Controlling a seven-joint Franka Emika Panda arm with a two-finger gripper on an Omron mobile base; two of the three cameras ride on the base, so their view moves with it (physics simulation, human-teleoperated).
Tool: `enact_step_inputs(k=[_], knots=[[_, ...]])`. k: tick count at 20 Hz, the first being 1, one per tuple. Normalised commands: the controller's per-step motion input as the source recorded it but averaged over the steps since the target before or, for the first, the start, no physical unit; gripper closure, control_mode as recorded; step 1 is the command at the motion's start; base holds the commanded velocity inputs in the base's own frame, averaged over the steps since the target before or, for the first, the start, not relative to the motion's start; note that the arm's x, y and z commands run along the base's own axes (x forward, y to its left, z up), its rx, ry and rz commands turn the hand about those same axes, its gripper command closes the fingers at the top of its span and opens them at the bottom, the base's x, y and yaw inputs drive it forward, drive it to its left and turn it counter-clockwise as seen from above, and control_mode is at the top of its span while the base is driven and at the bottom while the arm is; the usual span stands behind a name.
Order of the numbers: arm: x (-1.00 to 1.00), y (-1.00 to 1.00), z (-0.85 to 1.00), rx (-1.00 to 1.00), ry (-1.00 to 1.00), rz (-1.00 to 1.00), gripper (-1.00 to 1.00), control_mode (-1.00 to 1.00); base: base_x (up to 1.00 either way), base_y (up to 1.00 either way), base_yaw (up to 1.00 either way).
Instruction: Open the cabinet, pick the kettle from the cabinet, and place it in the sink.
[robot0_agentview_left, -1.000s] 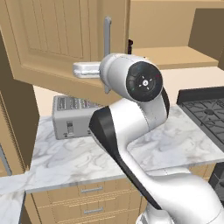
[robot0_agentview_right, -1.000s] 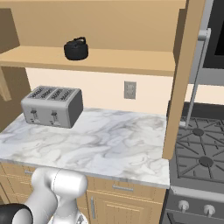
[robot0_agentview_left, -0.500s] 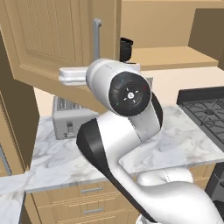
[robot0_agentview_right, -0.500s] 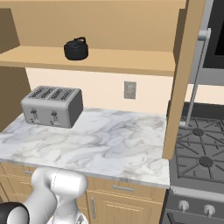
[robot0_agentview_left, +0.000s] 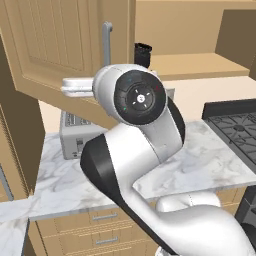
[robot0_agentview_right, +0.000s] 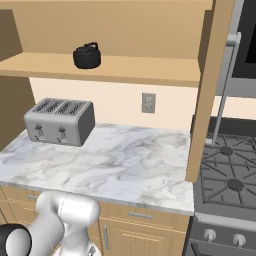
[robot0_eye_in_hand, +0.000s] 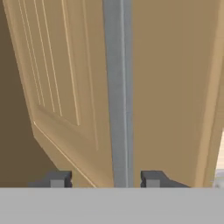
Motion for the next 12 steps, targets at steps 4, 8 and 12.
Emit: enact_step_inputs(k=[4, 8, 12], knots=[[-0.33, -0.1, -0.08, 0.01, 0.06, -0.06, -1.0, -1.0, 0.0, 0.0, 0.0], [-0.48, -0.12, -0.05, 0.07, 0.0, -0.07, -1.0, -1.0, 0.0, 0.0, 0.0], [-0.39, -0.22, -0.03, 0.12, 0.0, -0.08, -1.0, -1.0, 0.0, 0.0, 0.0]])
